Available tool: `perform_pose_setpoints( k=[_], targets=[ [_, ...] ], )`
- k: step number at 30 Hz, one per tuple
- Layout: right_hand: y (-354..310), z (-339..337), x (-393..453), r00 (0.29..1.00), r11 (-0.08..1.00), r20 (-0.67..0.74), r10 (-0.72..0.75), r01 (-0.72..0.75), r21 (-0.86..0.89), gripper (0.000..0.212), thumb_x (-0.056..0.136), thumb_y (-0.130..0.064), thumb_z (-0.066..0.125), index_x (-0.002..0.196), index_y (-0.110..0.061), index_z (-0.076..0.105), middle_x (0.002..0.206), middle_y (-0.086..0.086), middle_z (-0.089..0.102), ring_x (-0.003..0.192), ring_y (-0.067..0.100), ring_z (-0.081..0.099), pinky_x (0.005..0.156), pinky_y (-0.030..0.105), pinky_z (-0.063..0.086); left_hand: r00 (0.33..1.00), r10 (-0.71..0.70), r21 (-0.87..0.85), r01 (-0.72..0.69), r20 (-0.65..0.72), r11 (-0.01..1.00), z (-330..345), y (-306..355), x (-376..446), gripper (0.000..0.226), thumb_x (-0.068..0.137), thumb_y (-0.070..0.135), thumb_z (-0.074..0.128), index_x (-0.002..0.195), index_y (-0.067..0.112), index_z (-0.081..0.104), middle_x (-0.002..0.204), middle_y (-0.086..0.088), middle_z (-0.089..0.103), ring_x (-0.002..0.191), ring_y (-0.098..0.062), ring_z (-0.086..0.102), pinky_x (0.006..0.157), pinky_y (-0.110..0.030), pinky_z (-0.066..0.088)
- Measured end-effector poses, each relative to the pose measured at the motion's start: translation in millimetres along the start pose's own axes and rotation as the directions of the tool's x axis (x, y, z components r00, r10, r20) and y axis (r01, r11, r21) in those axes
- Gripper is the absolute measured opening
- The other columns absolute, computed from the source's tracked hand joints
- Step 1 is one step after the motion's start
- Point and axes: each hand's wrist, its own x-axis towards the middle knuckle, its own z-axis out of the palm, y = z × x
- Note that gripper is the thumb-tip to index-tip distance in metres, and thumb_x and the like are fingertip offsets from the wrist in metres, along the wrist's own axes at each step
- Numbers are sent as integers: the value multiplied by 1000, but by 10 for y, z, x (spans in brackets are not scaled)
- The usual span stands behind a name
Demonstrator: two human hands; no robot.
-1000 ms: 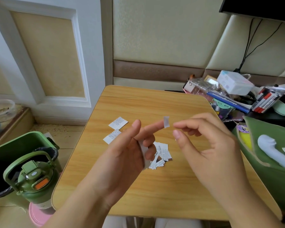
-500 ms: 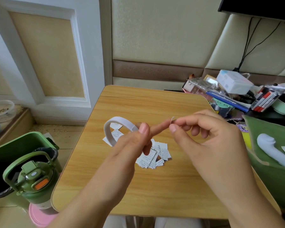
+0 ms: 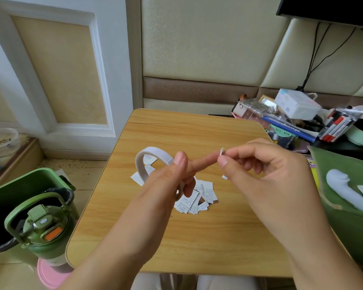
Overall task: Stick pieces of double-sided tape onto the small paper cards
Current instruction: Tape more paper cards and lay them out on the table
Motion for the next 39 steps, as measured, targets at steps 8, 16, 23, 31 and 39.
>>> perform_pose_setpoints(
  k=[8, 16, 23, 31, 39],
  targets=[
    [7, -31, 15, 998, 998, 56, 21, -24, 55, 5, 76, -31, 70, 76, -36, 72, 74, -3, 66, 69, 20, 54, 61, 35, 43, 993, -103, -125, 108, 50, 986, -10, 80, -20, 53, 75, 62, 40, 101, 31, 75, 72, 5, 34, 68, -11, 37, 83, -37, 23],
    [3, -32, 3, 998, 999, 53, 16, -19, 49, 5, 75, -35, 67, 76, -33, 71, 76, -2, 68, 69, 18, 52, 62, 34, 43, 985, -141, -188, 157, 97, 970, -26, 70, -47, 59, 80, 59, 32, 101, 26, 76, 69, 16, 53, 73, -14, 36, 81, -31, 30],
    [-35, -27, 8, 999, 999, -12, 46, -46, 6, 5, 69, -26, 72, 67, -31, 70, 69, -9, 63, 64, 8, 51, 59, 10, 36, 996, -87, 62, 85, 23, 994, 6, 129, 3, 59, 68, 69, 31, 102, 43, 71, 67, 15, 38, 75, -19, 33, 79, -35, 24],
    [-23, -21, 26, 999, 998, -4, 45, -45, -49, 15, 76, -14, 77, 69, -27, 72, 64, -9, 59, 63, 5, 50, 57, 8, 35, 996, -87, 58, 87, 1, 995, 6, 97, 33, 58, 71, 68, 32, 105, 41, 71, 71, 11, 37, 74, -16, 34, 81, -37, 26],
    [-33, -17, 46, 999, 999, 20, 41, -40, -26, 10, 75, -21, 73, 68, -28, 71, 63, -9, 59, 62, 6, 49, 57, 8, 34, 979, -190, -160, 199, 70, 967, -22, 82, 15, 60, 79, 60, 32, 101, 26, 76, 69, 9, 41, 74, -14, 36, 83, -31, 29]
  ],
)
